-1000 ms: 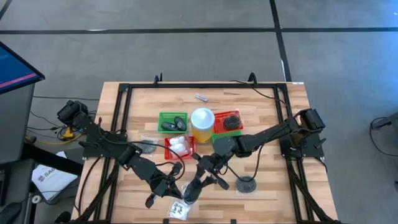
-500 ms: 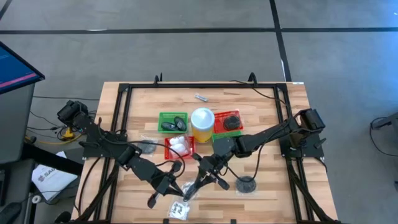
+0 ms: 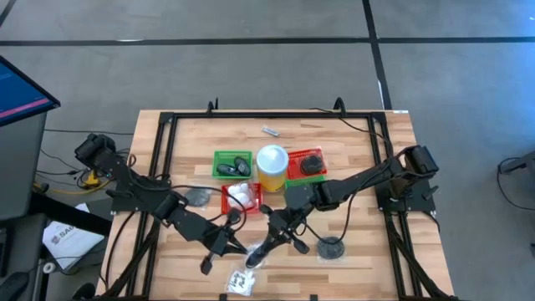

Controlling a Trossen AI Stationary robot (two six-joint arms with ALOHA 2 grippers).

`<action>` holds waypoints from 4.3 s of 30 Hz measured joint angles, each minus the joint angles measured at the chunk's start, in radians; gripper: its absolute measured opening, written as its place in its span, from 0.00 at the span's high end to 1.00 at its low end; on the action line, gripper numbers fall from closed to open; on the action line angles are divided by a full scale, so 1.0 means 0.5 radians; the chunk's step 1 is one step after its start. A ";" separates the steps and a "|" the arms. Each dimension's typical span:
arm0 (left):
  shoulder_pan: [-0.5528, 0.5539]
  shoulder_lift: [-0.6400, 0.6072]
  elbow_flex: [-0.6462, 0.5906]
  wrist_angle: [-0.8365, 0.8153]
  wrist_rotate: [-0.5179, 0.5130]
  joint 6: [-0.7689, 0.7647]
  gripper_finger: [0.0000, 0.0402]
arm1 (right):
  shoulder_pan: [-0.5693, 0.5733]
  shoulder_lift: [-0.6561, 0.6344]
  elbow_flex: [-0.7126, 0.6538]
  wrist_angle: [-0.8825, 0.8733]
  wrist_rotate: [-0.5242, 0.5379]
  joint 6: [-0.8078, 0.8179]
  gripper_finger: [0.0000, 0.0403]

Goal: Pick & Place Travel size toiletries
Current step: Put the black hair brush into the right red bin

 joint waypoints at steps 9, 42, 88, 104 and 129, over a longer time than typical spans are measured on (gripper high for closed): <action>-0.017 -0.070 0.000 -0.060 -0.010 -0.121 1.00 | -0.009 -0.105 -0.006 -0.244 0.064 -0.005 0.95; -0.078 -0.068 0.002 -0.139 -0.076 -0.283 1.00 | -0.048 -0.753 -0.014 -1.821 1.106 0.411 0.95; -0.078 -0.068 0.000 -0.141 -0.073 -0.283 1.00 | -1.295 -0.831 -0.014 -2.416 0.826 0.308 0.95; -0.078 -0.068 0.000 -0.145 -0.072 -0.283 1.00 | -1.397 -0.484 -0.015 -2.375 0.551 0.179 0.95; -0.077 -0.068 0.000 -0.146 -0.085 -0.283 1.00 | -1.466 -0.435 -0.094 -2.334 0.518 0.263 0.90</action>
